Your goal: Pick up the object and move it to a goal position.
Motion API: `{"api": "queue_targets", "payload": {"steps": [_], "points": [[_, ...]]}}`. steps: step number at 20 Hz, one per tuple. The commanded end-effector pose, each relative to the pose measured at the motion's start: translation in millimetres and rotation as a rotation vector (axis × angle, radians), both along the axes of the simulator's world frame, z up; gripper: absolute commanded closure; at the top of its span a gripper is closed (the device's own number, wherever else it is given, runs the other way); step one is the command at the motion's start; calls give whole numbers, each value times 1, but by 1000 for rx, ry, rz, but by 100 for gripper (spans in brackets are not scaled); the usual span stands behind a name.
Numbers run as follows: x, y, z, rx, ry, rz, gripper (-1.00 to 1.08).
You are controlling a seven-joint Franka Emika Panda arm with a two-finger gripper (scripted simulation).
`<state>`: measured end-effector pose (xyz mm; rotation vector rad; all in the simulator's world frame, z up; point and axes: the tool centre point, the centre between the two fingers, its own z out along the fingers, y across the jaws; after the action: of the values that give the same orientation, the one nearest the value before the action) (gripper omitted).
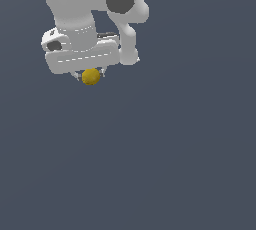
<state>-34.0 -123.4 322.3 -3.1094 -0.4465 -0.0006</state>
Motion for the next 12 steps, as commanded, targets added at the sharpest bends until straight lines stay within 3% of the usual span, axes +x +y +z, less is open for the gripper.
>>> {"api": "queue_targets", "payload": {"steps": [1, 12], "points": [[4, -3, 26, 0, 0, 0, 108], [20, -15, 114, 0, 0, 0, 108]]}}
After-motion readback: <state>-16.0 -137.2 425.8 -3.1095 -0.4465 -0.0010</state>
